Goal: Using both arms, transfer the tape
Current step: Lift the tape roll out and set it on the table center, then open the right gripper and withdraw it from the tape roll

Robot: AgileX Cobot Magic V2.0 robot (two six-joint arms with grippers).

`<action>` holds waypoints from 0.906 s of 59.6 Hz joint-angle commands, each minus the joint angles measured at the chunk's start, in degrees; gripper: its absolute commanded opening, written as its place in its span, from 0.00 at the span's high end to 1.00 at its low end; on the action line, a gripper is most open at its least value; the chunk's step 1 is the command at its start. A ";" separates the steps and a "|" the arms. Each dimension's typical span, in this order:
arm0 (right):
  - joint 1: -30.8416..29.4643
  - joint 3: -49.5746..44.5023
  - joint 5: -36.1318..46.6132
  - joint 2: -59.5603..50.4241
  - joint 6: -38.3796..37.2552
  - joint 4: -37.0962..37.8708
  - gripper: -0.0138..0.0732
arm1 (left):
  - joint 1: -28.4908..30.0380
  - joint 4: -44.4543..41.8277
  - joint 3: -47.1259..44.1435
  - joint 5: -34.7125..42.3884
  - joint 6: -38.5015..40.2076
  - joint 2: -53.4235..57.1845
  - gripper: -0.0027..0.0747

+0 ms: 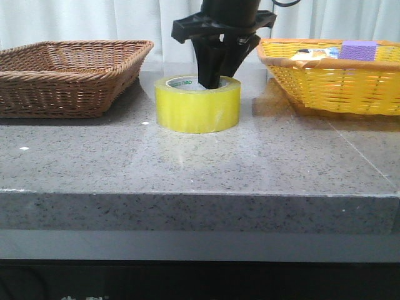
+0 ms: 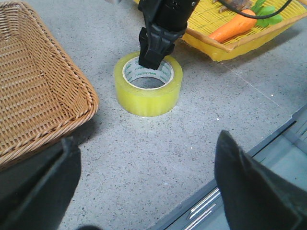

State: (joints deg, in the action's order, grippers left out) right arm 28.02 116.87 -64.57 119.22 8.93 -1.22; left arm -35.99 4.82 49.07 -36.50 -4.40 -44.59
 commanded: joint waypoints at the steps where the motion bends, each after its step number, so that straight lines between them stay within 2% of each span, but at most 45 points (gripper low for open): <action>1: 0.00 3.42 0.05 -5.92 -1.04 -0.43 0.40 | -0.46 0.82 2.04 3.62 -0.07 0.01 0.23; 14: 0.00 4.47 -2.28 -14.68 -6.00 -1.00 0.40 | -0.46 0.82 2.04 3.81 -0.07 0.01 0.23; 23: 0.00 1.68 -2.86 -21.48 -6.20 -3.66 0.40 | -0.46 0.82 2.04 3.81 -0.07 0.01 0.23; 42: 0.00 -24.57 15.13 -40.86 -6.14 -8.14 0.40 | -0.46 0.82 2.04 3.81 -0.07 0.01 0.23; 54: -0.05 -39.92 22.53 -53.46 -5.99 -8.09 0.40 | -0.46 0.82 2.04 3.81 -0.07 0.01 0.23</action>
State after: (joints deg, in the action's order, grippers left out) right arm 28.02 80.47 -48.91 72.21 2.58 -8.56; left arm -35.99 4.82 49.07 -36.50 -4.42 -44.59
